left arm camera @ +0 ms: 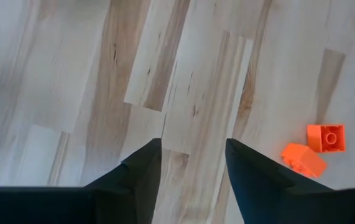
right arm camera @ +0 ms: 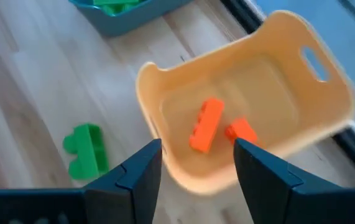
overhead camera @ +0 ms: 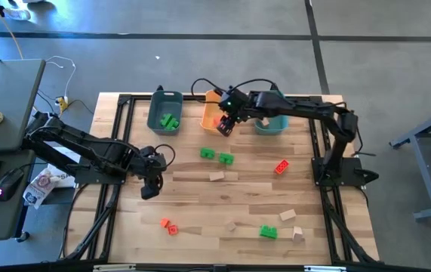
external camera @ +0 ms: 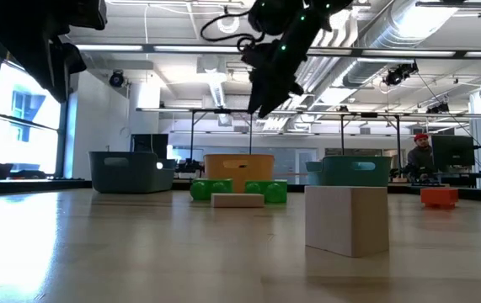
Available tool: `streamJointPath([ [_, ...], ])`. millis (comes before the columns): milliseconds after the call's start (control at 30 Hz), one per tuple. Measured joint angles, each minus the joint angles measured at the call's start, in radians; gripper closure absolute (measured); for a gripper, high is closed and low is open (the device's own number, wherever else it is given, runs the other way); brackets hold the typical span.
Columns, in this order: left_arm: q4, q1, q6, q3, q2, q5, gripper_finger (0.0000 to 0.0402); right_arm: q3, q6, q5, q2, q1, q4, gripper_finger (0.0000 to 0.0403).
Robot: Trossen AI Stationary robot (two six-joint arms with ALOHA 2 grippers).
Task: Sort & place blocks by color
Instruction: Put the green game piece into the blue bin
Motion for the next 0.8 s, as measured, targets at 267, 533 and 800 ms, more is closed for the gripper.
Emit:
streamJointPath([
  [267, 0.007, 0.038, 0.041, 0.000, 0.000, -0.030, 0.0175, 0.000, 0.027, 0.091, -0.093, 0.066, -0.164, 0.0217],
  [533, 0.024, 0.134, 0.127, 0.000, 0.001, -0.050, 0.0120, 0.000, 0.084, 0.138, -0.132, 0.134, -0.257, 0.0217],
  [800, 0.260, 0.250, 0.442, 0.000, 0.017, -0.050, 0.0099, 0.000, 0.111, 0.178, -0.132, 0.192, -0.289, 0.0217],
])
